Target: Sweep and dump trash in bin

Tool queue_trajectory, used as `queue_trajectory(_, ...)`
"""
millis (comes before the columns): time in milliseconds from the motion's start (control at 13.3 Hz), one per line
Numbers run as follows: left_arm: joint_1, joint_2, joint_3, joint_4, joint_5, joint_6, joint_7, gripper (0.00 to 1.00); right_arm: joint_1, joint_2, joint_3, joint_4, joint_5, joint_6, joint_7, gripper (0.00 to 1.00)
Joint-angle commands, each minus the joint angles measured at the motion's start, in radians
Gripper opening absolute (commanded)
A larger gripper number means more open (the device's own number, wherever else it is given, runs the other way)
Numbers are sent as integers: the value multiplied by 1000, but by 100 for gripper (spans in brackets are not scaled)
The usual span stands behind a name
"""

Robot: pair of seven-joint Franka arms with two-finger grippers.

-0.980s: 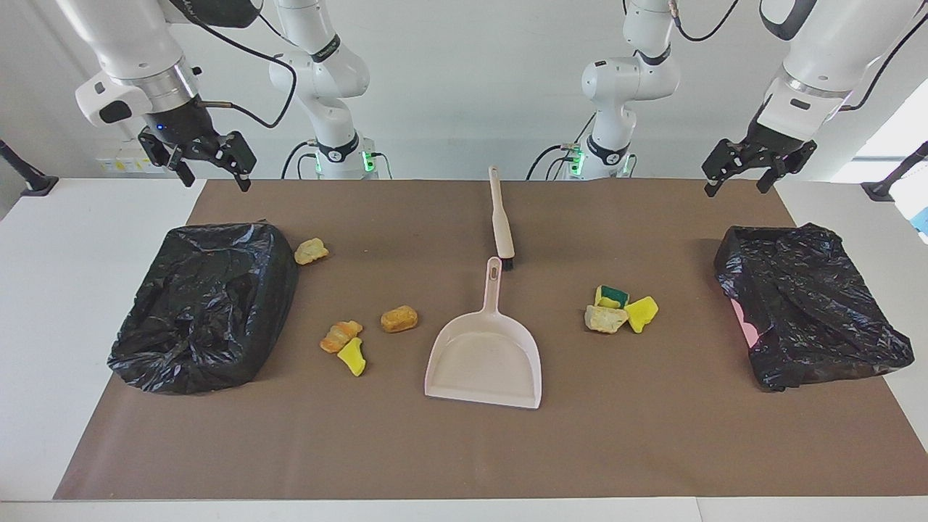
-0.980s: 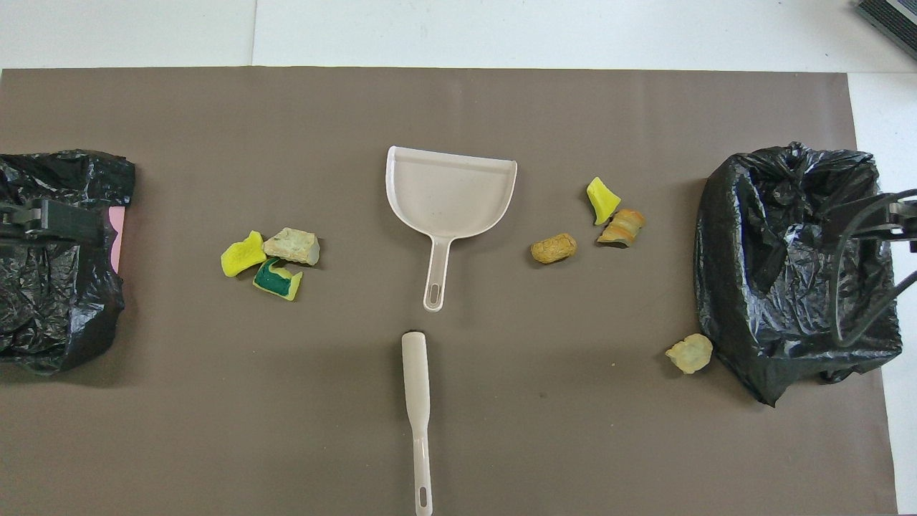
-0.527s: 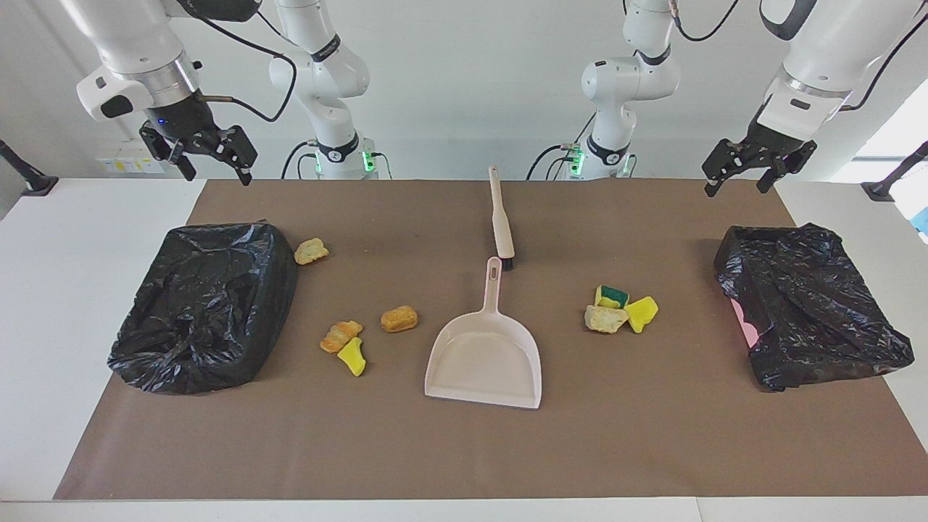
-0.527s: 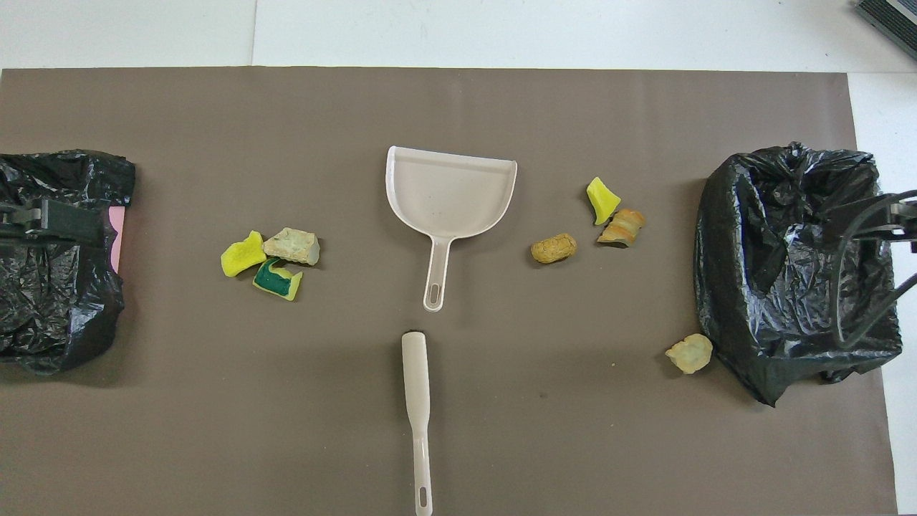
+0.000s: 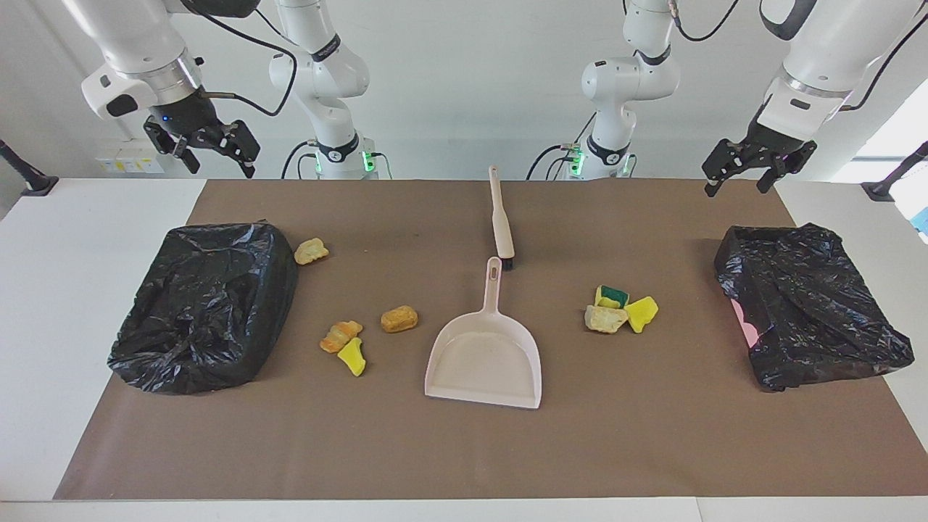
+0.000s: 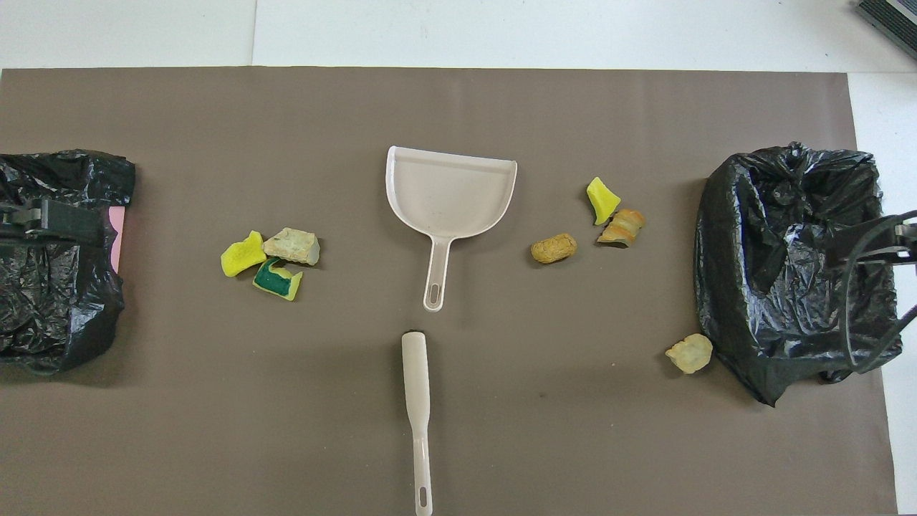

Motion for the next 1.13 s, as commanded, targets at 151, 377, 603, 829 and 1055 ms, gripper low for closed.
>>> queue_trajectory(151, 13, -7, -6, 2, -8, -4, 0, 100, 1, -14, 6, -5, 15, -11, 3, 100)
queue_trajectory(377, 13, -7, -6, 2, -8, -4, 0, 100, 18, -11, 8, -5, 12, -8, 3, 100)
queue_trajectory(603, 13, -7, -6, 2, -8, -4, 0, 100, 50, 6, 8, -4, 15, 4, 9, 100)
queue_trajectory(829, 13, -7, -6, 2, -8, -4, 0, 100, 104, 58, 8, -4, 24, 41, 45, 100)
queue_trajectory(1055, 13, -7, -6, 2, -8, -4, 0, 100, 168, 121, 8, -2, 50, 110, 129, 100)
